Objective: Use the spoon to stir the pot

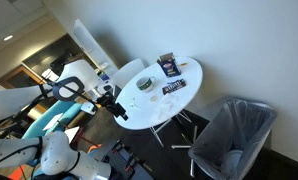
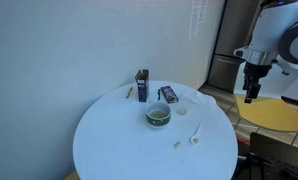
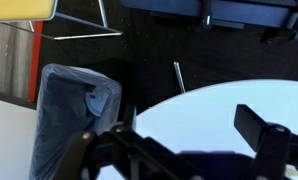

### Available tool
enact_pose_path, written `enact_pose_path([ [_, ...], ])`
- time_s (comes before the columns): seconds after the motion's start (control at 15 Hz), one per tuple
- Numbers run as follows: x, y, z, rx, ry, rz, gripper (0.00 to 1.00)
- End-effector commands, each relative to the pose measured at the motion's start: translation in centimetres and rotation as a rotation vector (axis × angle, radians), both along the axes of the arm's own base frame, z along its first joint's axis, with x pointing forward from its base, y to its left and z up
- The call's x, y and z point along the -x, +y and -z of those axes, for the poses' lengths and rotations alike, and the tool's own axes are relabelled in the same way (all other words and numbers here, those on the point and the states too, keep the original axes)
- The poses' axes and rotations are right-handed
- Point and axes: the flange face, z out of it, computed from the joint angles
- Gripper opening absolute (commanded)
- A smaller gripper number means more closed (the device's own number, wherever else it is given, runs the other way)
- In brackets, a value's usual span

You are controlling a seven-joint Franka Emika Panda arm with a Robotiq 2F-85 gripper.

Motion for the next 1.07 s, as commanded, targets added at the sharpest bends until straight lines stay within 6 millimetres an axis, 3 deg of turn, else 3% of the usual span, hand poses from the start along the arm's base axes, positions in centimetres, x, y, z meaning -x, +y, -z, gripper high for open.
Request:
enact_pose_path([
  [0.0,0.0,0.0,0.0,0.000,0.001,0.000,1.00],
  [0.27,0.0,0.0,0.0,0.000,0.001,0.000,1.00],
  [0.4,-1.1,0.6,0.4,-0.053,0.031,0.091,1.00],
  [1.0,-7.0,9.1,3.7,-0.062,-0.007,0.605,1.00],
])
